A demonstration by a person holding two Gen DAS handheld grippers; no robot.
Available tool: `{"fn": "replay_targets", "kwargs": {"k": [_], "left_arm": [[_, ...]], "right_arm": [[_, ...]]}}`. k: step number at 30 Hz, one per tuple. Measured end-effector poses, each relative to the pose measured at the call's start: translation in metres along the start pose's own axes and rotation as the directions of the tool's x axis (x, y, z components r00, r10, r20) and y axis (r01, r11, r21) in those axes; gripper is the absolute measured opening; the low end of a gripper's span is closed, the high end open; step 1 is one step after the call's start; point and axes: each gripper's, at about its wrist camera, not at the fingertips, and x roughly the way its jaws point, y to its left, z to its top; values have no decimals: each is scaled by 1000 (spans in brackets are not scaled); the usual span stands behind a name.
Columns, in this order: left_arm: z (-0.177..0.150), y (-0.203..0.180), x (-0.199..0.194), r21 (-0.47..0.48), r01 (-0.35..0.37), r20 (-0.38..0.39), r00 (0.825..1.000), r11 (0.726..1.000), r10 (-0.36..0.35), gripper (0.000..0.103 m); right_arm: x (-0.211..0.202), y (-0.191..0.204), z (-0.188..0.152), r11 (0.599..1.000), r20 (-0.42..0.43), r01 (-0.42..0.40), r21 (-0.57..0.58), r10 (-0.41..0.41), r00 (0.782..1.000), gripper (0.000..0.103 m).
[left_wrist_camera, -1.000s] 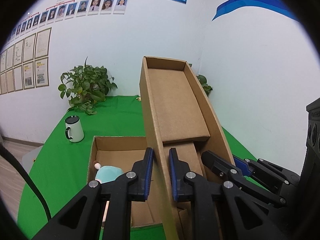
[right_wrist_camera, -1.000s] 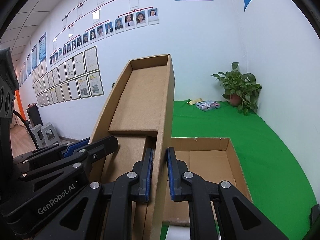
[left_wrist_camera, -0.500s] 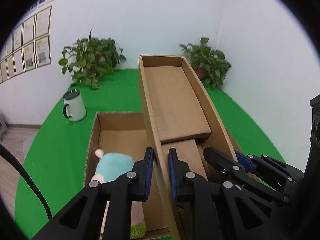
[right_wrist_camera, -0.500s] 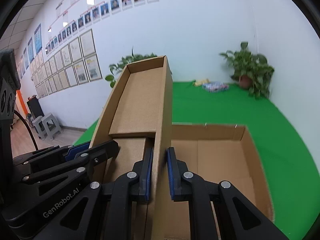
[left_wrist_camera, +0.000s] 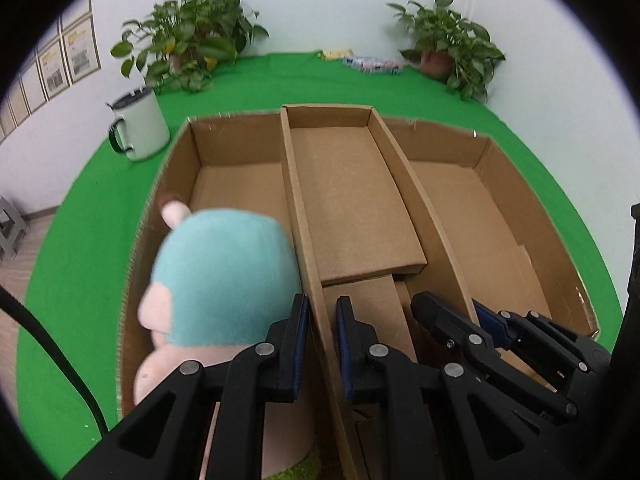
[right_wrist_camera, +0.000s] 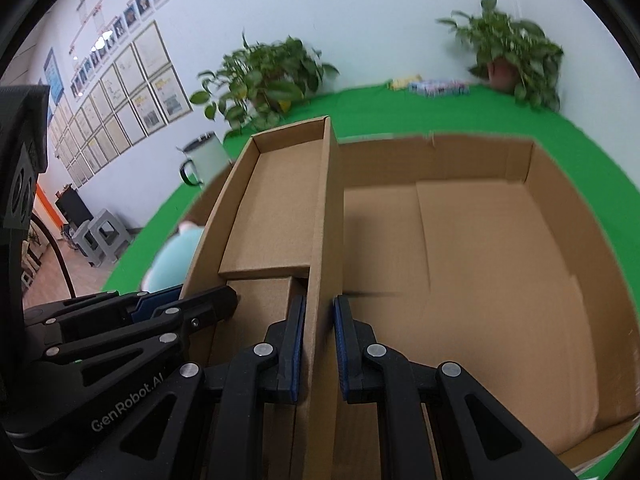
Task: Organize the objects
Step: 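Lower the long brown box into the open box beside the plush pig with both grippers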
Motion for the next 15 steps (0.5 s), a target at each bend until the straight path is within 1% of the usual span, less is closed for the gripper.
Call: {"fn": "replay_targets", "kwargs": {"k": [2, 6, 9, 13, 15], "left_arm": [[-2, 2, 7, -13, 14, -25, 1000, 1000, -14, 13], [-5, 1, 2, 7, 13, -12, 1000, 1000, -13, 16], [-6, 4, -8, -7, 56, -9, 998, 998, -56, 16], [-14, 15, -31, -6, 42, 53, 998, 999, -42, 16], [-20, 24, -42, -20, 50, 76, 996, 999, -48, 16]], "right_arm": [[14, -6, -4, 1000, -35, 15, 17, -15, 999, 11], [27, -6, -13, 999, -54, 20, 30, -18, 998, 10], [35, -6, -17, 999, -75, 33, 38, -30, 997, 10], [40, -5, -23, 998, -91, 37, 47, -32, 995, 10], [42, -1, -23, 998, -93, 50, 29, -47, 995, 10]]}}
